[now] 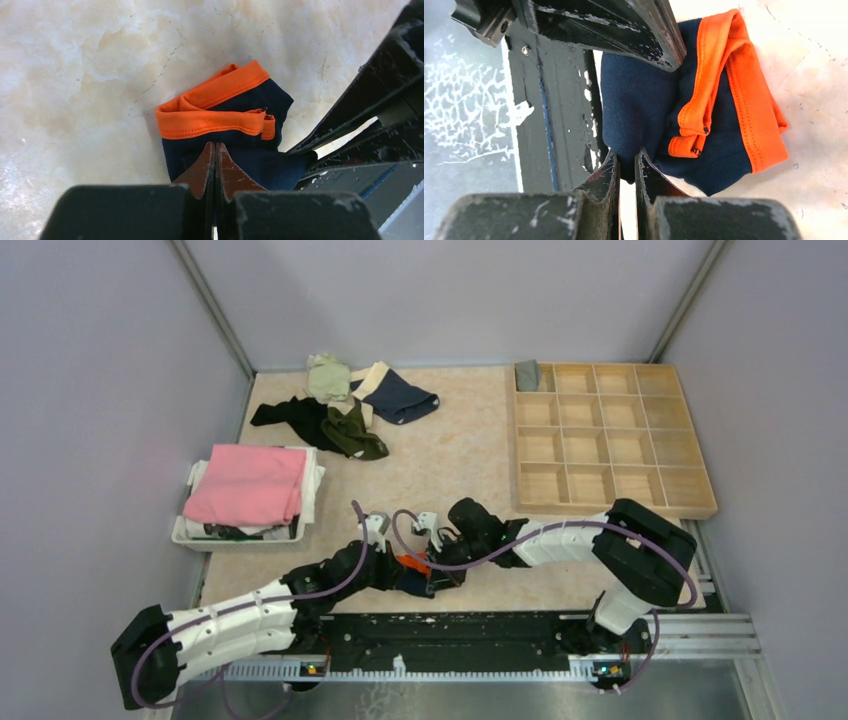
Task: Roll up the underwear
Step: Roll the underwear to the center of the board.
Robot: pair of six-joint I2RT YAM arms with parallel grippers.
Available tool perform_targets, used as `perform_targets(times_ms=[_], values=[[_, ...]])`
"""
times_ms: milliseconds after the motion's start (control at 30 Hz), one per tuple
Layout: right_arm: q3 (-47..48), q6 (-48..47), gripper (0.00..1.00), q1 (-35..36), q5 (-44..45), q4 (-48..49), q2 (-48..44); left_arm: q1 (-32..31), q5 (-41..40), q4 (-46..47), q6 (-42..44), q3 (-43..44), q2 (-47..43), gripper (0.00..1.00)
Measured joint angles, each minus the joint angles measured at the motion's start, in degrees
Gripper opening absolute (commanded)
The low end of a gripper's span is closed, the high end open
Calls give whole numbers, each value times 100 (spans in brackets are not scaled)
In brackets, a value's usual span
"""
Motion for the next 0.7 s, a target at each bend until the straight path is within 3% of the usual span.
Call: perform_targets(times_ms=[367, 700], values=[[11, 1029, 0, -564, -885, 299, 428, 0, -282, -417, -37, 179, -367, 0], [66, 1692, 0, -925, -990, 103, 542, 0, 28, -323, 249, 238, -911, 0]])
